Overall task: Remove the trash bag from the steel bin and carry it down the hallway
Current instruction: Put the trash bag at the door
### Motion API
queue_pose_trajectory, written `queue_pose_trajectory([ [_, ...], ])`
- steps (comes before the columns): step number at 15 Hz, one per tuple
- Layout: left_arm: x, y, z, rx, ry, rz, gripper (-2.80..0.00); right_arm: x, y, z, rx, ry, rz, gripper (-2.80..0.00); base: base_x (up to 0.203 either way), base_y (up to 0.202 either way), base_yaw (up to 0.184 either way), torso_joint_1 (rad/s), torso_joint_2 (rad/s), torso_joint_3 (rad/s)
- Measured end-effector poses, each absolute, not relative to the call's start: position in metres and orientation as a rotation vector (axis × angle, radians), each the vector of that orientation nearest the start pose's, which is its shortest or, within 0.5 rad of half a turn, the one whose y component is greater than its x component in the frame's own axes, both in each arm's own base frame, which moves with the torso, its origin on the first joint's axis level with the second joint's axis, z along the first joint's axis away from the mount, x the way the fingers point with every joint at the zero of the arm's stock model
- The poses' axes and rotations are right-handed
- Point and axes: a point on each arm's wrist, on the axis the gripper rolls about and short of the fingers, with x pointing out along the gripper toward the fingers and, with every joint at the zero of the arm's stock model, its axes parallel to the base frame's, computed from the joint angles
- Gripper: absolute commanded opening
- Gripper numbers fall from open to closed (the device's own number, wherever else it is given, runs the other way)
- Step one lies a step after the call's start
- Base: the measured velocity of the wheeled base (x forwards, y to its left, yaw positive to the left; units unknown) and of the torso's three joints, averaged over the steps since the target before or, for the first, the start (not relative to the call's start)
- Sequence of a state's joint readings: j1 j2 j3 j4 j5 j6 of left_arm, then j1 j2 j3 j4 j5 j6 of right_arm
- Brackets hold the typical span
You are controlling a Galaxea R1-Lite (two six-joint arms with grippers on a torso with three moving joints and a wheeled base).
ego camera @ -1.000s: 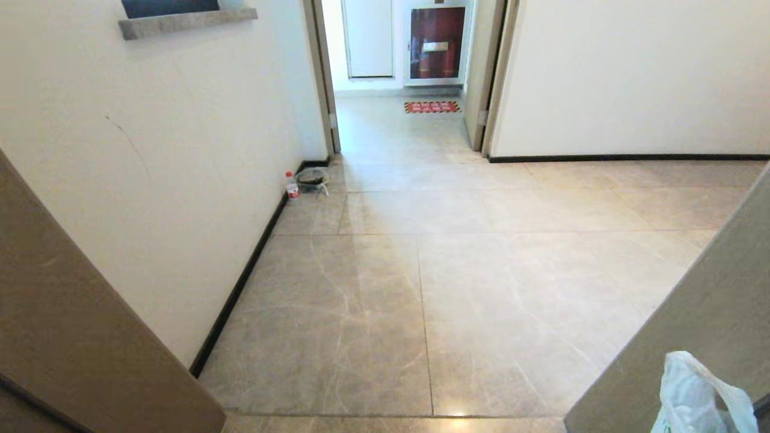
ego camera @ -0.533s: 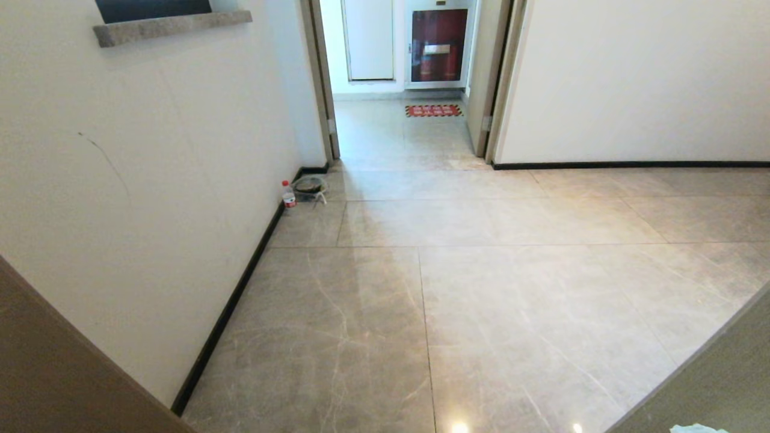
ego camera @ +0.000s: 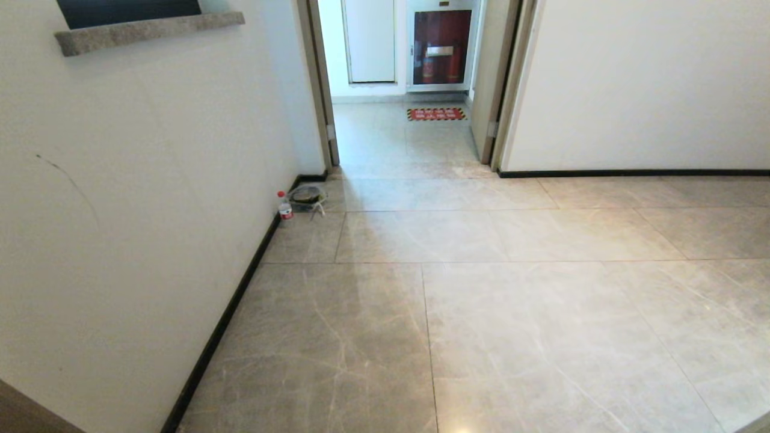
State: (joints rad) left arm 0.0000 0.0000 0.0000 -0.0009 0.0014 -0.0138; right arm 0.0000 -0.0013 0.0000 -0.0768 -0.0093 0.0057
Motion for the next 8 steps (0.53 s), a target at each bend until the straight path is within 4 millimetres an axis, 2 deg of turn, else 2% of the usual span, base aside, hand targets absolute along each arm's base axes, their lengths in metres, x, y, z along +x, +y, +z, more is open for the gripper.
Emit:
queue_pose_trajectory([
  [8, -0.0228, 0.0, 0.0755, -0.015, 0.0, 0.001, -2.8, -0.0232, -0.0002, 0.0834, 0.006, -0.079, -0.009, -2.8, 0.196, 0.0, 0.001, 0.004, 0.0, 0.003],
])
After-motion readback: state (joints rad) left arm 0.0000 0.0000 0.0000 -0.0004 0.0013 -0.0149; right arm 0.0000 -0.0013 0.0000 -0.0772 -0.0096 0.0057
